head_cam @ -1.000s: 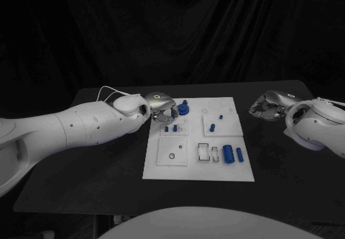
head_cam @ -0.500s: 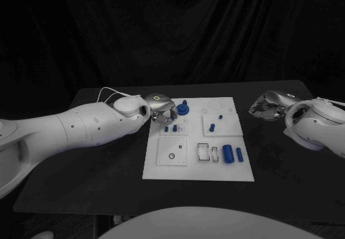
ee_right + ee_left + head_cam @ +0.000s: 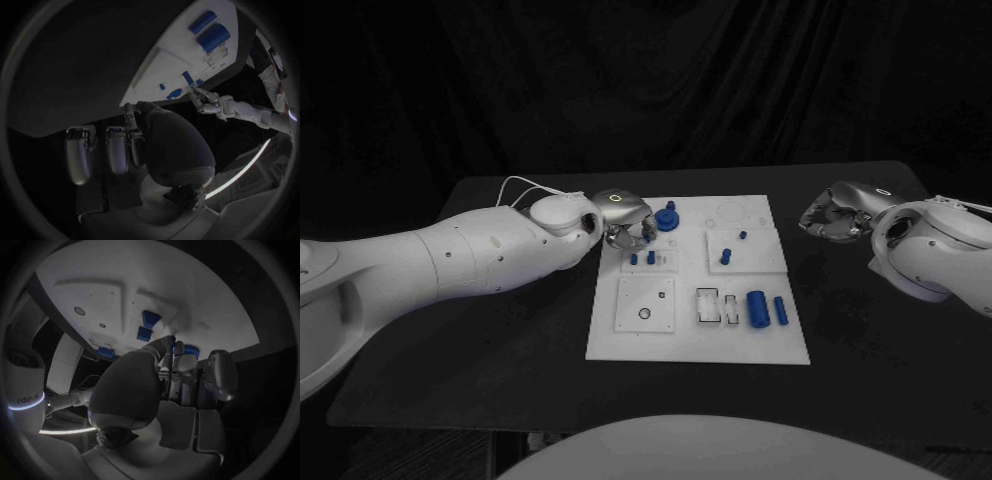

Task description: Assemble the parts on the task board

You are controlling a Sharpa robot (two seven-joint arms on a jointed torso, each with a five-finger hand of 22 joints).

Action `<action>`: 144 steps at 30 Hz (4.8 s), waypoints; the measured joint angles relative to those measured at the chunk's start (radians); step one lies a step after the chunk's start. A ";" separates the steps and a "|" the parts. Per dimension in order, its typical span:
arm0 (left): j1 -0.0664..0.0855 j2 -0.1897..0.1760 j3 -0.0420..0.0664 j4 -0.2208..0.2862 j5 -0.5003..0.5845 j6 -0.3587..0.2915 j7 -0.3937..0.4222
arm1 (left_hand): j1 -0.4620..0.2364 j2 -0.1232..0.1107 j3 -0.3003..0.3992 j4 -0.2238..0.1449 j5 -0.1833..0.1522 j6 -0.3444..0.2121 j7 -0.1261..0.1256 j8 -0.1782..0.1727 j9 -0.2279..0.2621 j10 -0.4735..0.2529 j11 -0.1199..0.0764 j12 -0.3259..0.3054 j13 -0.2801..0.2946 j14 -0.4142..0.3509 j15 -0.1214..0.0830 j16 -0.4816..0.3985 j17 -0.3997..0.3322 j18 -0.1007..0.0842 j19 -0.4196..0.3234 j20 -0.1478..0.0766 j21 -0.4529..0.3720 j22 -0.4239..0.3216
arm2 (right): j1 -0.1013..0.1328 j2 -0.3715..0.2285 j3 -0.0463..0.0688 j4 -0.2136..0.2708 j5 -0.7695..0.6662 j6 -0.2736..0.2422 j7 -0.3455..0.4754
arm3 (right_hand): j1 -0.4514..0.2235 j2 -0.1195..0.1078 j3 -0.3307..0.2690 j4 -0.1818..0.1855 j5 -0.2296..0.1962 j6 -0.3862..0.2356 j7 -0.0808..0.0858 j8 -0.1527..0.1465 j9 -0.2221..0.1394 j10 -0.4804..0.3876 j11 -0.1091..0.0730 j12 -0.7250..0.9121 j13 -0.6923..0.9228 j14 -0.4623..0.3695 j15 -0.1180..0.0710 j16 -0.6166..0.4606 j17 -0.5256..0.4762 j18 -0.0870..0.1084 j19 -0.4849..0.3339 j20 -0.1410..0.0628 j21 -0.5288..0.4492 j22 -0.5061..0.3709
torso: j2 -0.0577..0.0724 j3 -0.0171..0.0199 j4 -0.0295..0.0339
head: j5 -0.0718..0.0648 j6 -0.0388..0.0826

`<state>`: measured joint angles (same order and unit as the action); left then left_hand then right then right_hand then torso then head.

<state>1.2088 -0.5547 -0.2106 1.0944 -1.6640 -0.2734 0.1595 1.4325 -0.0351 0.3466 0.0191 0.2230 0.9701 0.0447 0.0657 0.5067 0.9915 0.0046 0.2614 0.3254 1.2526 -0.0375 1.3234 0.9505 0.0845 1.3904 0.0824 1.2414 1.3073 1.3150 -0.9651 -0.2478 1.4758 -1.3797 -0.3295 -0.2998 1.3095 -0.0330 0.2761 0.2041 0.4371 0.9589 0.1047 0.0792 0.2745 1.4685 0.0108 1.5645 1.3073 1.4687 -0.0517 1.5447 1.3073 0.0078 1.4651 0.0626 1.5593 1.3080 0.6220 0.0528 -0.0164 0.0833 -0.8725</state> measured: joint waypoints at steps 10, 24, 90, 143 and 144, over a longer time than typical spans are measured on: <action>-0.002 0.003 0.001 -0.003 0.000 0.001 0.000 | 0.000 0.000 0.000 0.000 -0.013 -0.007 -0.002 0.000 -0.007 -0.002 0.000 -0.008 -0.003 -0.004 0.004 -0.005 -0.005 0.000 -0.004 0.004 -0.006 0.000 | 0.000 0.003 0.000 -0.002 0.000 0.001 0.000 | 0.000 0.000 0.000 0.000 0.000 0.000 0.000 0.000 0.000 0.000 0.000 0.000 0.000 0.000 0.000 0.000 0.000 0.000 0.000 0.000 0.000 0.000 | 0.000 -0.0007 0.0004 | 0.000 0.000; -0.012 -0.010 -0.001 -0.002 0.000 -0.007 -0.007 | -0.033 -0.033 -0.077 0.032 -0.126 -0.254 -0.089 0.000 -0.095 -0.286 0.053 -0.043 0.032 -0.061 0.043 -0.031 -0.056 0.000 -0.048 0.023 -0.077 0.000 | 0.000 -0.001 0.000 -0.001 0.000 0.003 0.000 | 0.000 0.000 0.000 0.000 0.000 0.000 0.000 0.000 0.000 0.000 0.000 0.000 0.001 0.000 0.000 0.000 0.000 0.000 0.000 0.000 0.000 0.000 | -0.001 -0.0008 0.0005 | 0.002 0.000; -0.134 -0.392 -0.002 0.376 1.460 0.360 0.514 | -0.197 0.314 -0.620 0.259 -0.081 -0.873 -0.177 -0.046 -0.491 -0.992 -0.055 -0.258 -0.325 -1.252 0.052 -1.320 -0.949 0.047 -1.390 -0.022 -1.238 -1.306 | -0.012 0.072 0.001 0.004 -0.251 0.025 0.168 | 0.101 -0.115 0.068 -0.045 -0.174 -0.080 -0.013 -0.008 0.012 -0.625 0.085 -1.227 -0.929 -0.002 0.052 -0.081 0.000 0.032 0.000 0.047 -0.116 0.000 | 0.033 -0.1130 0.0766 | -0.134 0.000; -0.161 -0.388 -0.001 0.355 1.479 0.415 0.518 | -0.131 0.311 -0.614 0.147 0.030 -0.845 -0.155 -0.046 -0.487 -0.987 -0.021 -0.258 -0.323 -1.254 0.104 -1.320 -0.950 0.031 -1.386 0.025 -1.238 -1.278 | -0.100 0.184 0.006 -0.177 -0.249 -0.019 0.198 | 0.129 -0.102 0.074 -0.052 -0.136 -0.016 -0.016 0.009 0.014 -0.521 0.071 -1.215 -0.975 -0.002 0.052 -0.086 0.000 0.032 0.000 0.046 -0.111 -0.001 | 0.021 -0.1128 0.0849 | -0.136 0.000; -0.161 -0.388 -0.001 0.354 1.479 0.415 0.518 | -0.128 0.314 -0.614 0.142 0.035 -0.842 -0.153 -0.046 -0.487 -0.987 -0.021 -0.258 -0.323 -1.254 0.104 -1.320 -0.950 0.031 -1.384 0.028 -1.238 -1.278 | -0.101 0.185 0.006 -0.178 -0.248 -0.021 0.198 | 0.129 -0.102 0.074 -0.052 -0.136 -0.016 -0.016 0.009 0.014 -0.519 0.070 -1.215 -0.976 -0.002 0.052 -0.086 0.000 0.032 0.000 0.046 -0.111 -0.001 | 0.021 -0.1128 0.0851 | -0.137 0.000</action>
<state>1.0476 -0.9425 -0.2120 1.4488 -0.1850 0.1419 0.6773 1.3047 0.2792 -0.2674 0.1613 0.2584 0.1281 -0.1081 0.0193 0.0193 0.0043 -0.0168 0.0034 0.0020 -0.0013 0.0664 0.0037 0.0009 0.1153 0.0065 0.1100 0.0035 0.0294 1.2141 -0.7797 -0.2414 1.2977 -1.6280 -0.3503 -0.1015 1.4383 -0.1351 0.3505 0.1517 0.3015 0.9430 0.0887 0.0881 0.2886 0.9490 0.0805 0.3497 0.3309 1.4671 0.0000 1.4586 1.3073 0.0394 1.4652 0.1091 1.4483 1.3074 0.6429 -0.0600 0.0687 -0.0533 -0.8725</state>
